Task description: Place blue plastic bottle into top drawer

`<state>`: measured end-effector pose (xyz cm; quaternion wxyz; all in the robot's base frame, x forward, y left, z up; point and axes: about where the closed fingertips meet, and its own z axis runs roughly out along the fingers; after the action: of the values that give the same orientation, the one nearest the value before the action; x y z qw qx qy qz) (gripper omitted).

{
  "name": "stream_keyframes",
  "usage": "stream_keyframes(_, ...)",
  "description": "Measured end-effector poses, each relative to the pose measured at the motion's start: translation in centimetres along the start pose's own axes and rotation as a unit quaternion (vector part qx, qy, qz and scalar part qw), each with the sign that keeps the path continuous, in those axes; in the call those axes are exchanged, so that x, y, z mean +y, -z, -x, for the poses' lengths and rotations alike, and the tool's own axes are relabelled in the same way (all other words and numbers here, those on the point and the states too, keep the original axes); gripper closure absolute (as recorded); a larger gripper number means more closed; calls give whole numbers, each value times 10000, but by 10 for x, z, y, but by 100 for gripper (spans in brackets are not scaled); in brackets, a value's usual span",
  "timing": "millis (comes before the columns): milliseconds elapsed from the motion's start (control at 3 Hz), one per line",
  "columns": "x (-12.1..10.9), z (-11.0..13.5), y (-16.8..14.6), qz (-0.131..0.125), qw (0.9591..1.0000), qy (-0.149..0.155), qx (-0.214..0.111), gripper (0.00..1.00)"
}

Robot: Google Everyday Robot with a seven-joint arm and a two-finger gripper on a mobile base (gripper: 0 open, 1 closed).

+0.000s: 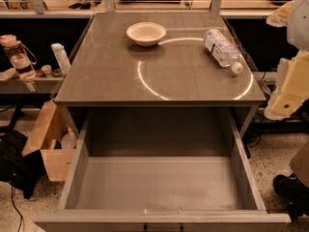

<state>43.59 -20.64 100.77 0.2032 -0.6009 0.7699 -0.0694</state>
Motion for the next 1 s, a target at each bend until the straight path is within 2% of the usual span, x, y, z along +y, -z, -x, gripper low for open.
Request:
stream_keyframes(333, 0, 0, 0, 0, 10000, 0, 0, 0)
stream_keyframes(667, -3, 0, 2, -81, 9998, -156, 92, 0)
stream_keyframes(1000, -9, -2, 6, -362, 9973, -609, 169, 0)
